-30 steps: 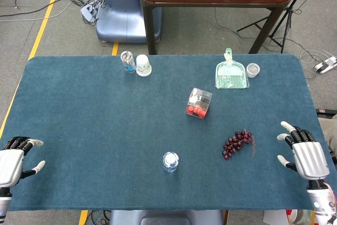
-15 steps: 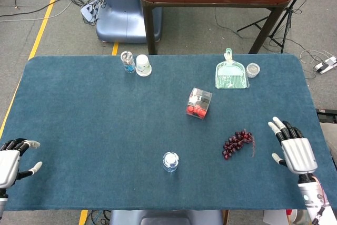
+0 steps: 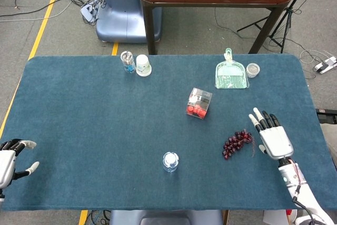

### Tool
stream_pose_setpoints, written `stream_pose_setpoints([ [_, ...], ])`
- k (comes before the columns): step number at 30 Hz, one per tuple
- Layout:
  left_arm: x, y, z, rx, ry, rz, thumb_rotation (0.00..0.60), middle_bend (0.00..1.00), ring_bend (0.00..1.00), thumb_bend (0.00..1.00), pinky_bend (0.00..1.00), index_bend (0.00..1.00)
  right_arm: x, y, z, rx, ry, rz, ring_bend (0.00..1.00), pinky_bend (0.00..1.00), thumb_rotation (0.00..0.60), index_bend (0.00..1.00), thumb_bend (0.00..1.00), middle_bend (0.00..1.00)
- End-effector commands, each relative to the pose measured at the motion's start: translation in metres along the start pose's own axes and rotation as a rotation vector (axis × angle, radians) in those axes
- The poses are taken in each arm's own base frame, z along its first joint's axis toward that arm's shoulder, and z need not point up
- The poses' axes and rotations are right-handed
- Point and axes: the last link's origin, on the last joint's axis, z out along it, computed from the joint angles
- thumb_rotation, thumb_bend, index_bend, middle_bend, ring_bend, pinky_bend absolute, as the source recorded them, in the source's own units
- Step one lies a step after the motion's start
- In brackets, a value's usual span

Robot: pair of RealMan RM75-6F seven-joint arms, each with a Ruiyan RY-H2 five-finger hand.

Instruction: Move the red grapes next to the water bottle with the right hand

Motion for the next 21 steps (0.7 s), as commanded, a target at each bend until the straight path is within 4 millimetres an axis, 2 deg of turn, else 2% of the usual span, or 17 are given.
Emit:
stream_pose_setpoints([
  [1,0.000,-0.001,0.000,0.002,-0.001,-0.001,0.600,0.42,0.28,0.21,0.27,0.38,-0.003,-0.004,0.009,0.015,-0.001,-0.022,0.00,0.14,0.600,0.02,0.00,0.00],
  [13,0.001,-0.004,0.001,0.017,-0.003,-0.013,0.600,0.42,0.28,0.21,0.30,0.39,-0.015,-0.026,0.036,0.081,-0.019,-0.072,0.00,0.14,0.600,0.02,0.00,0.01],
  [16,0.002,-0.005,0.001,0.020,-0.007,-0.015,0.600,0.42,0.28,0.21,0.32,0.39,-0.015,-0.033,0.042,0.091,0.008,-0.100,0.02,0.15,0.600,0.03,0.00,0.13],
  [18,0.002,-0.006,0.000,0.021,-0.009,-0.018,0.600,0.42,0.28,0.21,0.33,0.39,-0.014,-0.038,0.045,0.095,0.036,-0.112,0.13,0.17,0.600,0.13,0.00,0.29],
  [21,0.002,-0.006,0.000,0.023,-0.012,-0.021,0.600,0.42,0.28,0.21,0.36,0.39,-0.014,-0.044,0.049,0.103,0.066,-0.112,0.30,0.26,0.600,0.27,0.00,0.47],
])
